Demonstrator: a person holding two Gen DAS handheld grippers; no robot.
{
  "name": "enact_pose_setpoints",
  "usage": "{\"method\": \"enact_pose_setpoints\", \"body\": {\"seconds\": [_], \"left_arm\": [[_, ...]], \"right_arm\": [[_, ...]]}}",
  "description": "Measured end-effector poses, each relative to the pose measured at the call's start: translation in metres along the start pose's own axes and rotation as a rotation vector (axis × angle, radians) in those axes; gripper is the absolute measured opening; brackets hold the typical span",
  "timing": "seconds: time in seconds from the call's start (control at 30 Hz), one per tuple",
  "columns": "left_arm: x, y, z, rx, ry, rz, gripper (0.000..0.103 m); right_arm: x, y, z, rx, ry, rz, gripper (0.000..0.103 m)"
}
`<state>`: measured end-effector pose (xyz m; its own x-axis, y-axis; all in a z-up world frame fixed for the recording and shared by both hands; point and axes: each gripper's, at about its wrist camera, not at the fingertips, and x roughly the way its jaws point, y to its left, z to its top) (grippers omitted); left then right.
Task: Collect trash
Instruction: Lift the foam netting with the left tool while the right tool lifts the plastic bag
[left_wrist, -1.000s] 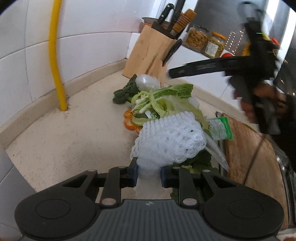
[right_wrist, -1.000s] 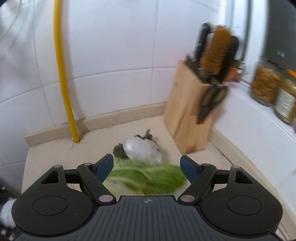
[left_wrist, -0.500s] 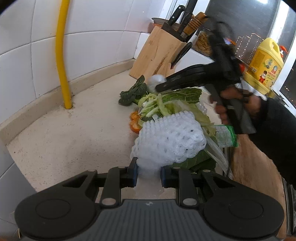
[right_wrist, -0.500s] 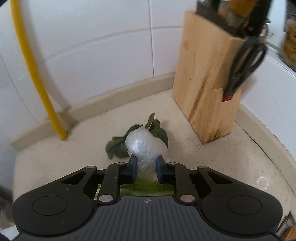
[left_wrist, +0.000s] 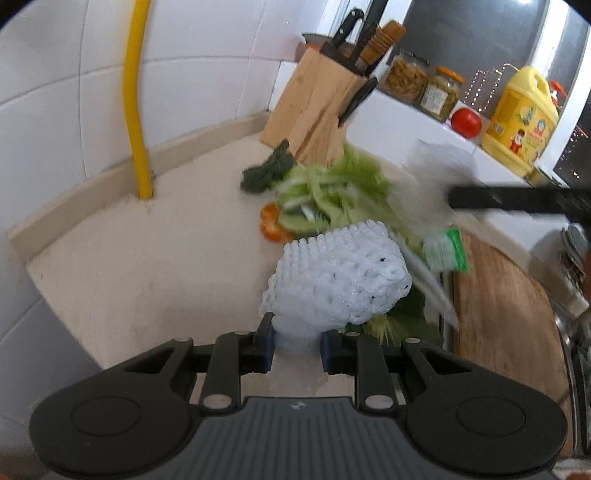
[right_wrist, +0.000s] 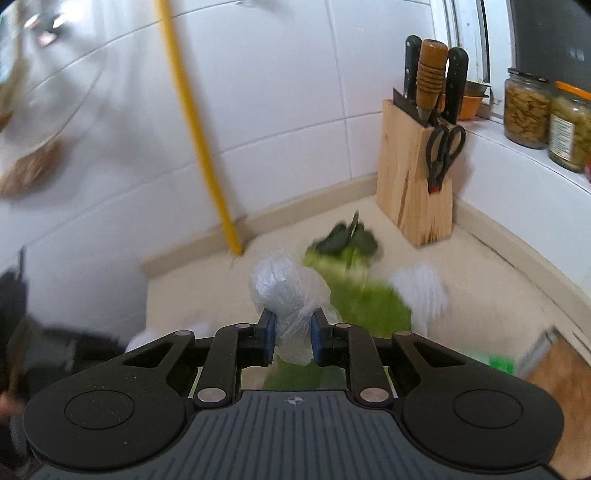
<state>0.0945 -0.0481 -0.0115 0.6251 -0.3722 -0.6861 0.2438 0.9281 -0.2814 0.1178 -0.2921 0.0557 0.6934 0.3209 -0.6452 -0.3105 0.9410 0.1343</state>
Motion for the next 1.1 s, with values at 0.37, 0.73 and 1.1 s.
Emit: {"method": "enact_pose_setpoints", "body": {"seconds": [0.37,0.73,1.1], "left_arm": [[0.016,-0.045,-0.045,0.247,0.058,0.062,0.023],[0.002,-0.041,-0.044,0.365,0.004,0.14,0.071],[0.026,-0.043,-0.031,0.381,-0.014,0.085,0.071]], "right_arm": [[0.019,0.028,-0.093,-0.015,0.196,-0.106,0.033],[0.021,0.053,-0.103,-0.204,0.132,-0.227,0.085],[0.035,0.051,-0.103,-0.179,0.155,-0.204,0.084]]}}
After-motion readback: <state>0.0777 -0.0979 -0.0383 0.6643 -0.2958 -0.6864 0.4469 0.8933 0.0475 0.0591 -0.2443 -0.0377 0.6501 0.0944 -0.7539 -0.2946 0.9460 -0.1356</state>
